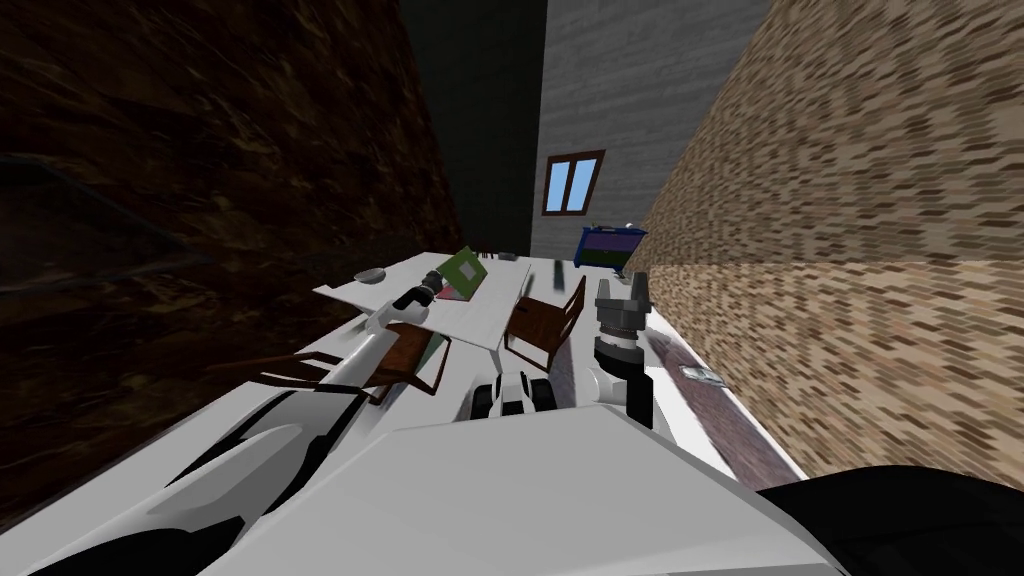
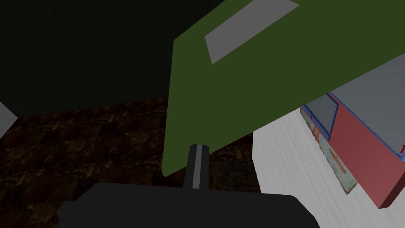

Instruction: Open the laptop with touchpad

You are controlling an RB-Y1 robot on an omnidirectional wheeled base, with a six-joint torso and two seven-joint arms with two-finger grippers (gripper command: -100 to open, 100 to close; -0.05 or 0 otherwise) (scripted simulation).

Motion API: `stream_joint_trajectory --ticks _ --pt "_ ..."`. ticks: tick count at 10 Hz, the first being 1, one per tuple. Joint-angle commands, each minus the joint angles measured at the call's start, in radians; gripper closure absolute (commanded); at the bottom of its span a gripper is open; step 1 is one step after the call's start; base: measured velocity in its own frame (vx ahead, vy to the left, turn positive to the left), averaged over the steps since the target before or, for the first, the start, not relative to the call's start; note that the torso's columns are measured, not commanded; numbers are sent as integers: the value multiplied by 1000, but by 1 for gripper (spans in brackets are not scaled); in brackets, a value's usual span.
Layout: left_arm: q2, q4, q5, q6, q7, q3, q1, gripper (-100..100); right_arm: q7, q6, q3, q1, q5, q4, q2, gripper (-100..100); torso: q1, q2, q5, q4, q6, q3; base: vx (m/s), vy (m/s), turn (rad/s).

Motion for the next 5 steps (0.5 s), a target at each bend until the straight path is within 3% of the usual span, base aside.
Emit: stream_joint_trajectory --ticks 1,5 --pt "2 -11 5 -7 8 -10 0 -100 0 0 0 0 0 0 0 0 -2 6 -1 2 0 3 -176 15 -19" --pt "20 -58 34 -36 38 -43 -7 -100 0 0 0 -1 0 0 0 0 -1 5 -1 2 1 3 -211 -4 -55"
